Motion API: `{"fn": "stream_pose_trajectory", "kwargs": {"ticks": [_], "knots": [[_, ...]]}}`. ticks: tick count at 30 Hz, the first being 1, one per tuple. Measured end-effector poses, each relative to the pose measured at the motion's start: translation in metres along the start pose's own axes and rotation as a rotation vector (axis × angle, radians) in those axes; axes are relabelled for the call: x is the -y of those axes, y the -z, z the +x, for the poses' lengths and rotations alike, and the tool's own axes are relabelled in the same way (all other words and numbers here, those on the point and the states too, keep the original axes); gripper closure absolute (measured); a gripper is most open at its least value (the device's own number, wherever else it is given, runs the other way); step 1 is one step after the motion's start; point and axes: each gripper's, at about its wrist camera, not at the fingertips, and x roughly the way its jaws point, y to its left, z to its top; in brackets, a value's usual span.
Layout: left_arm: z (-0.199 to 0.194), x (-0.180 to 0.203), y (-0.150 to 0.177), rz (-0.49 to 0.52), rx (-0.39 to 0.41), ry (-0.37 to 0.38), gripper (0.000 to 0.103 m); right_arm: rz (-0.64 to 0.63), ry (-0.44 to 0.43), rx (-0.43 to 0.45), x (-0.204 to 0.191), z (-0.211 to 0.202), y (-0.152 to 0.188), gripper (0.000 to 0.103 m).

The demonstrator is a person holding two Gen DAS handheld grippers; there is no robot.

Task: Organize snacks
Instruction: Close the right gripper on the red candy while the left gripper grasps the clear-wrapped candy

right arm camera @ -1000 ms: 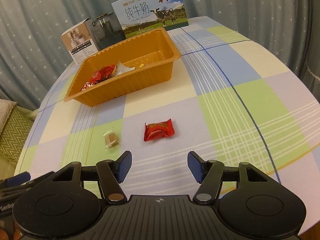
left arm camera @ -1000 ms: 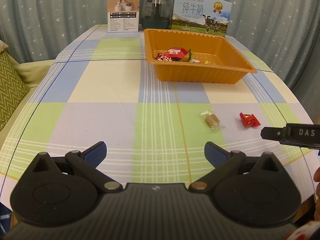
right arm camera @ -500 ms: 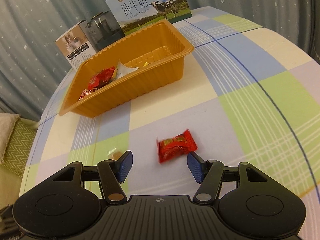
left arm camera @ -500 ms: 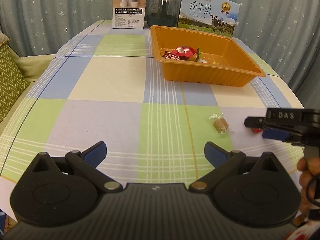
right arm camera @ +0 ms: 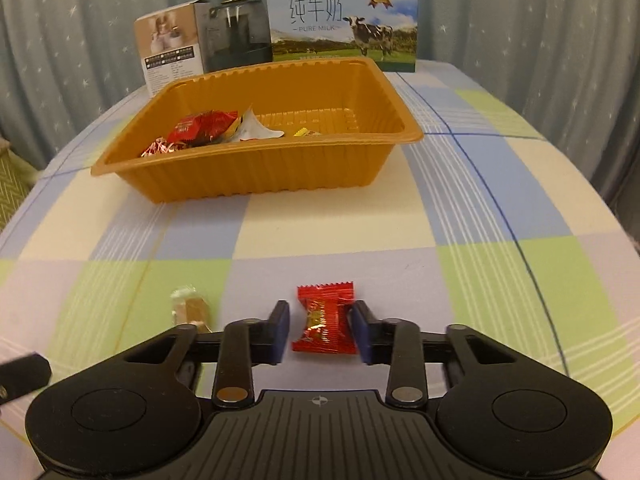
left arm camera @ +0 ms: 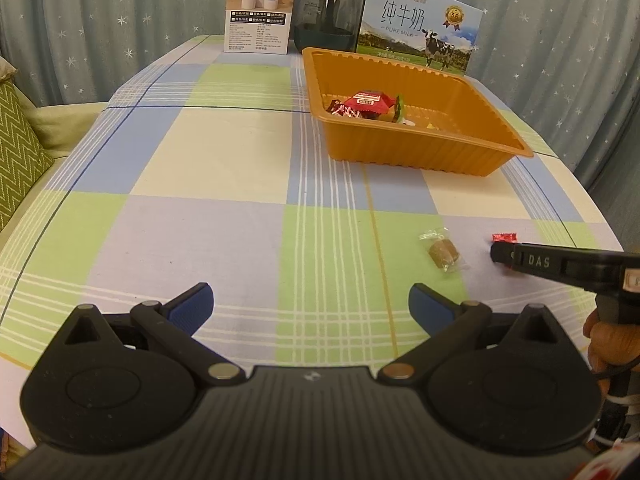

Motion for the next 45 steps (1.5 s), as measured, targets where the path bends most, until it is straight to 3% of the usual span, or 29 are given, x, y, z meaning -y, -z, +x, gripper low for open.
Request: {"fn": "stream_pose_trajectory", "kwargs": {"ticks": [3, 16, 24, 30, 32, 37, 45], "knots": [[0.000, 0.004, 0.000, 0.009, -0.002, 0.004, 0.000, -0.034, 0.017, 0.001, -0.001, -0.001, 0.003, 0.081], [0.018, 0.056, -0.015, 0.065, 0.038, 0.092, 0.002, 0.013, 0.000, 0.047, 0.036, -0.049, -0.017, 0.081], [0.047, 0.092, -0.014, 0.073, 0.022, 0.122, 0.020, 0.093, 0.003, 0.044, 0.059, -0.050, -0.013, 0.081], [0.064, 0.104, -0.013, 0.099, 0.027, 0.101, 0.038, 0.126, -0.012, 0.042, 0.062, -0.048, -0.013, 0.081], [0.069, 0.105, -0.012, 0.104, 0.021, 0.093, 0.051, 0.130, -0.017, 0.040, 0.062, -0.047, -0.013, 0.081], [0.071, 0.109, -0.011, 0.143, 0.042, 0.056, 0.069, 0.155, -0.021, 0.030, 0.065, -0.044, -0.011, 0.081], [0.069, 0.107, -0.008, 0.205, 0.047, 0.041, 0.081, 0.144, -0.032, 0.024, 0.058, -0.041, -0.009, 0.081]]}}
